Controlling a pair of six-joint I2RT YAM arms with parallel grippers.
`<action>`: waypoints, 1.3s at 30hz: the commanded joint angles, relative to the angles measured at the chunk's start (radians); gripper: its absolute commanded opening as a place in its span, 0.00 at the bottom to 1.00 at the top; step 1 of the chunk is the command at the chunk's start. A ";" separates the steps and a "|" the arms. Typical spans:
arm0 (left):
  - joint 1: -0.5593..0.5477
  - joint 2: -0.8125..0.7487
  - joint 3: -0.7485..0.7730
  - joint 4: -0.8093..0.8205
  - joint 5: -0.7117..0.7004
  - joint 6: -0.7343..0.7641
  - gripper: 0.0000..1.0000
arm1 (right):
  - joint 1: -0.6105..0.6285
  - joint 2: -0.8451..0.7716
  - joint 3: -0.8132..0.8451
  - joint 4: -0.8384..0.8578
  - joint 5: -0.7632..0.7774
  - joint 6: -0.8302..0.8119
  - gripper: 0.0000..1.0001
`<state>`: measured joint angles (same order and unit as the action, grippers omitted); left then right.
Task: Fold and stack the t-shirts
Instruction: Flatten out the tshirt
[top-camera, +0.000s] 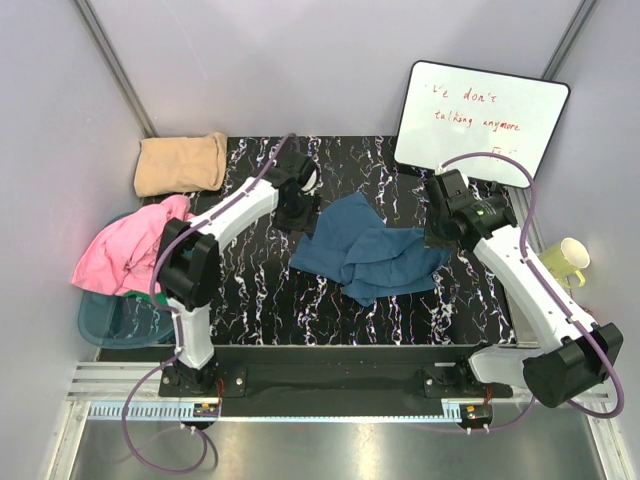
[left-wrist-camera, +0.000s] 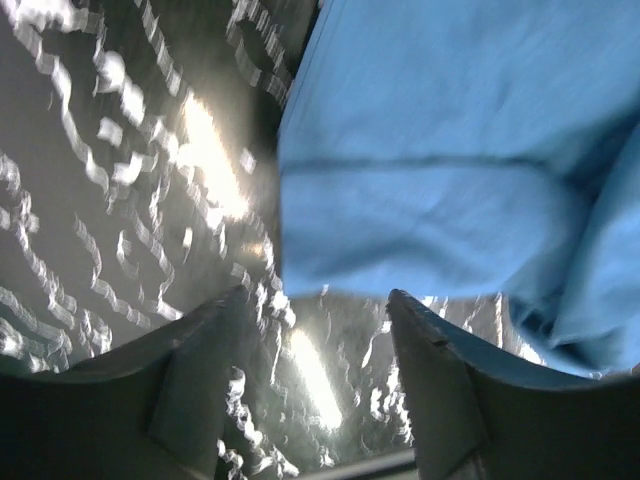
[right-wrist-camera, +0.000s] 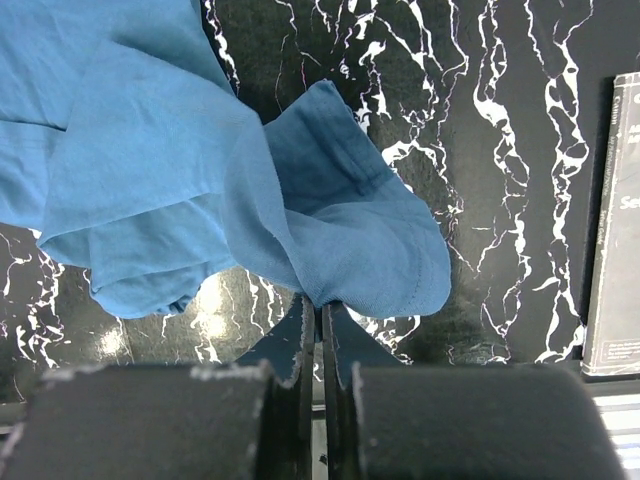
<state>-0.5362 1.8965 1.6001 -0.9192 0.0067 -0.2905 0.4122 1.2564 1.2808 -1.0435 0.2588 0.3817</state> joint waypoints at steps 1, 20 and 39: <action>0.008 0.108 0.079 0.000 0.071 0.028 0.63 | -0.001 0.008 0.023 0.023 -0.015 0.020 0.00; 0.050 0.076 0.017 0.036 0.159 -0.002 0.66 | -0.001 0.006 -0.002 -0.042 0.019 0.075 0.00; 0.053 0.303 0.159 0.045 0.210 0.013 0.27 | -0.004 0.136 0.118 -0.081 0.054 0.010 0.00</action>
<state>-0.4862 2.1971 1.7161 -0.8879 0.1974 -0.2817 0.4122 1.3846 1.3437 -1.1252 0.2779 0.4191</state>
